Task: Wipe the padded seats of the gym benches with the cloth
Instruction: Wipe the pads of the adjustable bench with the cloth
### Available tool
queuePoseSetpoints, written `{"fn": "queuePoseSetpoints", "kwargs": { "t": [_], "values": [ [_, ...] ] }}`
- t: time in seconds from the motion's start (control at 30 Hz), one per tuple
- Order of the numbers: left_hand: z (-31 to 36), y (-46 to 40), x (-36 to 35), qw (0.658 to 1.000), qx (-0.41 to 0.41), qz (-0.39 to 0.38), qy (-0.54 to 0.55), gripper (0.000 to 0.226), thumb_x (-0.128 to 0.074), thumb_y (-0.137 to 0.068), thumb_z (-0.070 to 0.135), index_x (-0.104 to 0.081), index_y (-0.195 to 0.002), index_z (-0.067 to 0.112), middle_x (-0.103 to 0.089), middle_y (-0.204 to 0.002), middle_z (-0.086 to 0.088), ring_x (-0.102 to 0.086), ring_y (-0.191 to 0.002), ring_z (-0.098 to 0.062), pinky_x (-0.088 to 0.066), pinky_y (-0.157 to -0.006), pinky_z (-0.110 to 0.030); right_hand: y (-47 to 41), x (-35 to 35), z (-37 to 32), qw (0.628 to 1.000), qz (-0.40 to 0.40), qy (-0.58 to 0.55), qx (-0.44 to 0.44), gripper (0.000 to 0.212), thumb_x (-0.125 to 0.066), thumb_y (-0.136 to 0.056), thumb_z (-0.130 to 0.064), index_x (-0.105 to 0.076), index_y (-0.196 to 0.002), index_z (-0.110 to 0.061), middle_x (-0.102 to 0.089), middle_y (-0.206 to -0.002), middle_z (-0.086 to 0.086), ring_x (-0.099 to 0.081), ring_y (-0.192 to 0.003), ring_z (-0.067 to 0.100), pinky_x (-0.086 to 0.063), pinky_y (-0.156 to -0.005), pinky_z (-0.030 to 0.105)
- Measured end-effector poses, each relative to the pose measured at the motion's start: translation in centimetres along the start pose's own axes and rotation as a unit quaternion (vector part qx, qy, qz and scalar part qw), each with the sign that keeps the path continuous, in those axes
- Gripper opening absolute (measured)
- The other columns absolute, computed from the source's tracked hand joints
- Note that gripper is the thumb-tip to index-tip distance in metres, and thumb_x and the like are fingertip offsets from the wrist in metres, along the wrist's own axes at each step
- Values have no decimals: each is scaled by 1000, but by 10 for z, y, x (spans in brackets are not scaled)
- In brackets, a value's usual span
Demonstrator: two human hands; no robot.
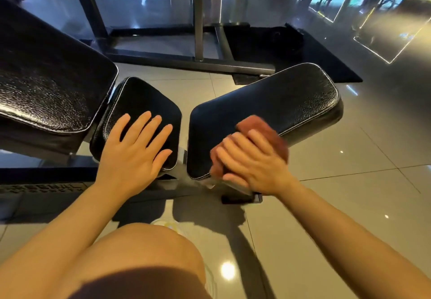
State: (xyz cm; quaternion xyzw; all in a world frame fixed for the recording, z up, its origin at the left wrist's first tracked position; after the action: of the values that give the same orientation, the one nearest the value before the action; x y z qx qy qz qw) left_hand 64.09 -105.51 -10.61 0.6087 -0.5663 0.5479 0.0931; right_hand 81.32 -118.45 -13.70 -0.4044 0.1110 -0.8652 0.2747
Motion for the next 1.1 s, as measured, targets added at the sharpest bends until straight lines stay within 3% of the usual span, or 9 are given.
{"fn": "queuePoseSetpoints", "kwargs": {
  "t": [0.13, 0.23, 0.3, 0.43, 0.53, 0.73, 0.87, 1.0, 1.1],
  "values": [
    [0, -1, 2, 1000, 15, 11, -9, 49, -34, -103, 38, -50, -141, 11, -52, -141, -17, -41, -136, -34, -20, -115, -49, 30, 20, 100, 983, 61, 19, -173, 47, -36, -101, -49, -59, -122, -14, -64, -126, 14, -47, -124, 33, -11, -117, 49],
    [3, -1, 2, 1000, 17, 3, -7, 49, -33, -104, 39, -49, -142, 12, -50, -143, -16, -41, -137, -34, -20, -114, -49, 39, 26, 134, 935, 144, -39, -322, 41, -40, -100, -40, -62, -122, -13, -57, -131, 14, -45, -128, 32, -9, -119, 49],
    [2, -2, 0, 1000, 13, -9, -7, 49, -33, -104, 39, -47, -143, 12, -49, -145, -16, -40, -137, -34, -19, -115, -49, 45, 25, 132, 850, 219, -111, -466, 40, -45, -98, -31, -54, -132, -12, -48, -141, 15, -38, -136, 32, -15, -119, 54],
    [4, 0, -1, 1000, 2, -9, -7, 50, -33, -102, 39, -47, -143, 12, -48, -145, -16, -39, -138, -34, -20, -114, -49, 53, 11, 98, 621, 300, -224, -689, 61, -45, -100, -25, -20, -150, 0, -21, -157, 26, -16, -147, 41, -14, -122, 48],
    [3, 0, -1, 1000, -4, -3, -5, 50, -33, -103, 39, -47, -143, 12, -48, -145, -16, -40, -137, -34, -22, -113, -50, 44, 6, 75, 560, 308, -254, -726, 70, -44, -102, -29, -10, -151, 7, -9, -159, 27, -7, -149, 37, -13, -123, 42],
    [4, 1, 0, 1000, 1, 17, 5, 49, -31, -105, 37, -46, -143, 11, -49, -143, -18, -41, -136, -36, -25, -112, -52, -3, -8, -53, 570, 178, -310, -740, 81, -35, -101, -45, 23, -151, -22, 20, -162, -2, 4, -151, 26, -13, -120, 42],
    [6, 1, 0, 999, -34, 21, -7, 48, -33, -104, 36, -47, -143, 11, -49, -144, -18, -41, -136, -36, -24, -112, -51, -7, -14, -68, 580, 142, -301, -743, 75, -21, -100, -55, 30, -148, -30, 28, -159, -13, 16, -149, 13, -4, -117, 33],
    [5, 2, 0, 999, -42, 22, -3, 48, -33, -104, 37, -46, -143, 11, -48, -144, -18, -41, -136, -36, -25, -112, -50, 2, -5, -23, 590, 202, -304, -720, 75, -33, -103, -42, 21, -151, -24, 12, -163, -1, 5, -151, 26, -5, -122, 33],
    [4, 2, 0, 999, -27, 31, -5, 48, -34, -104, 36, -46, -144, 11, -50, -143, -17, -41, -136, -35, -25, -112, -50, 19, 10, 46, 587, 259, -241, -728, 67, -40, -102, -29, -7, -153, -1, -7, -162, 19, -3, -150, 34, -11, -123, 45]
  ]
}}
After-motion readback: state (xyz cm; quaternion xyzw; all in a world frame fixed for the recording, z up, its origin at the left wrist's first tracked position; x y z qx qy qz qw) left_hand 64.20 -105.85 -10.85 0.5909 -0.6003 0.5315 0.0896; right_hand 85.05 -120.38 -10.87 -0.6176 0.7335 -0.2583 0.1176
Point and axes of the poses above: each hand's wrist, its own y-axis away from the middle knuckle, its own x-axis out of the back of the hand, z = x × y, the point moved 7 cm from there along -y, towards the middle knuckle
